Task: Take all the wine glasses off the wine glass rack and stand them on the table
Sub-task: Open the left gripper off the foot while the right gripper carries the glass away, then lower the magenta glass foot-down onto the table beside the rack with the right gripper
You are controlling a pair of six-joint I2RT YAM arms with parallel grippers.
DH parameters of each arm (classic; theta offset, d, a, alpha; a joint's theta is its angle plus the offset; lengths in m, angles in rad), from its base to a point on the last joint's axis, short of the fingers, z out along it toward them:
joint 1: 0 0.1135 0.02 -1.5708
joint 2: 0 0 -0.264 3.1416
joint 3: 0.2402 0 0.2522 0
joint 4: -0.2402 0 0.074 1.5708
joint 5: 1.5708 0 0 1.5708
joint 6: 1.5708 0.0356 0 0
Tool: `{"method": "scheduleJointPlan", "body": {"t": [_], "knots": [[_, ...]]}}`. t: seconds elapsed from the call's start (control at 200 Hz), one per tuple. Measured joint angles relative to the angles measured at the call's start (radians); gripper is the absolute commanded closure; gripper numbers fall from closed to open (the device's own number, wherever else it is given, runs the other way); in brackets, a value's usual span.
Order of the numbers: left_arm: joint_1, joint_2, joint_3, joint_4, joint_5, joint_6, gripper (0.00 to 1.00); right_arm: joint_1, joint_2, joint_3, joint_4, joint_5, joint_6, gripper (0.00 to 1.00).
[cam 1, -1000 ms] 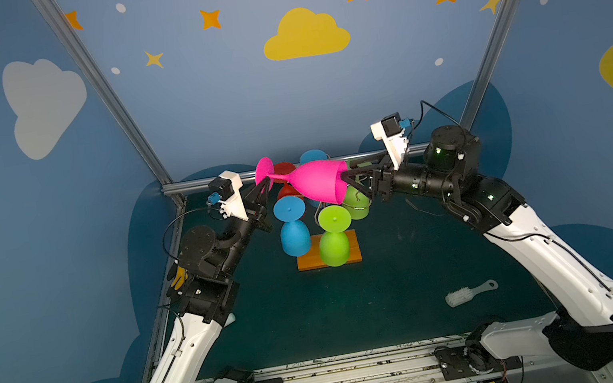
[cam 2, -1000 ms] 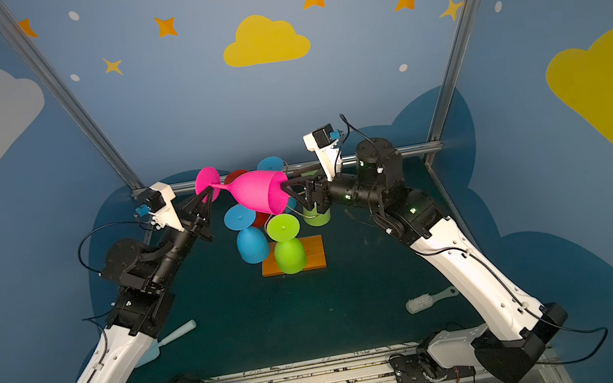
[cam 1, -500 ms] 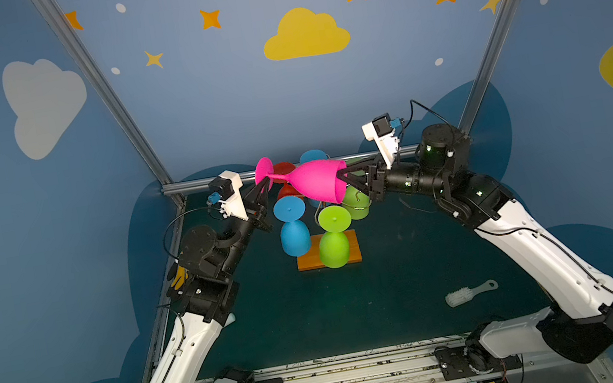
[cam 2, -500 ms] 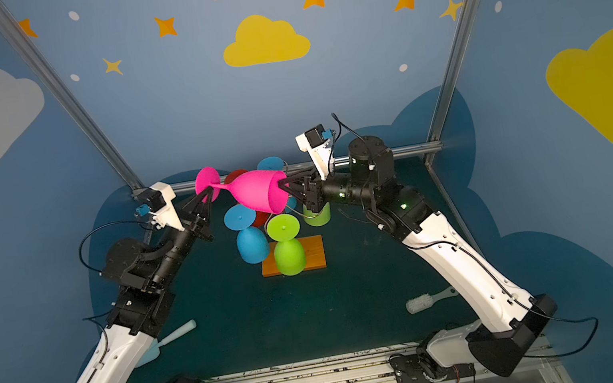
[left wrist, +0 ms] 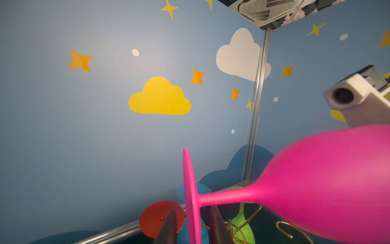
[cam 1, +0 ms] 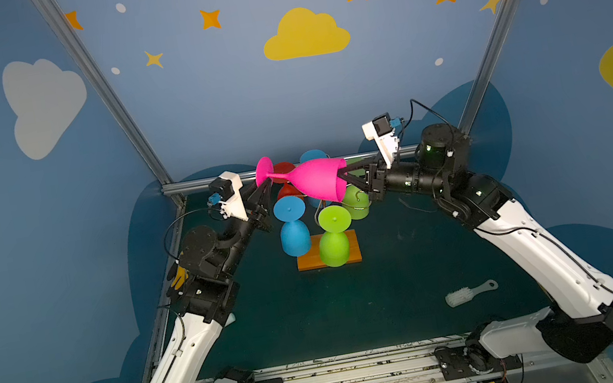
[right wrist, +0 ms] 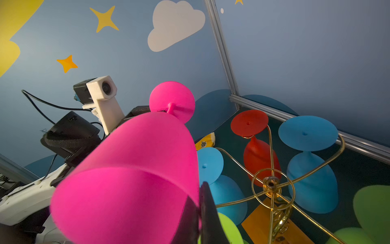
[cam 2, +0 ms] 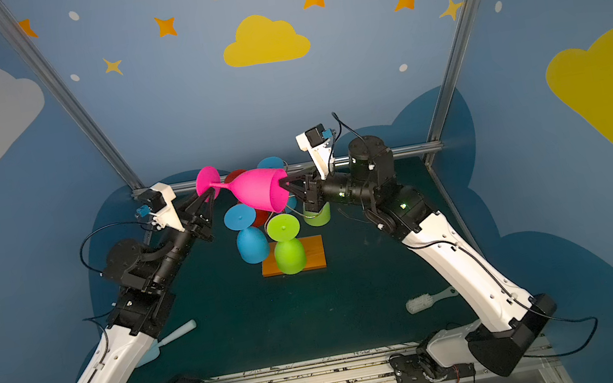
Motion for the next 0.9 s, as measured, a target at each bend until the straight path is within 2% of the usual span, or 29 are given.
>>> {"method": "scheduleJointPlan", "body": {"t": [0.085, 0.28, 0.491, 0.696, 0.901], "knots": [[0.000, -0.008, -0.014, 0.002, -0.014, 0.001, 0.31, -0.013, -0.002, 0.000, 0.000, 0.006, 0.004, 1.00], [0.005, -0.063, -0.064, 0.006, -0.066, 0.026, 0.15, -0.097, -0.031, 0.020, -0.034, 0.037, 0.000, 1.00], [0.071, -0.150, -0.109, 0.009, -0.109, 0.061, 0.09, -0.269, -0.109, 0.117, -0.161, 0.096, -0.032, 1.00], [0.183, -0.178, -0.094, -0.093, -0.151, 0.055, 0.02, -0.474, -0.209, 0.099, -0.279, 0.154, -0.074, 1.00], [0.293, -0.193, -0.095, -0.190, -0.178, 0.049, 0.00, -0.589, -0.162, 0.063, -0.393, 0.263, -0.145, 1.00]]}}
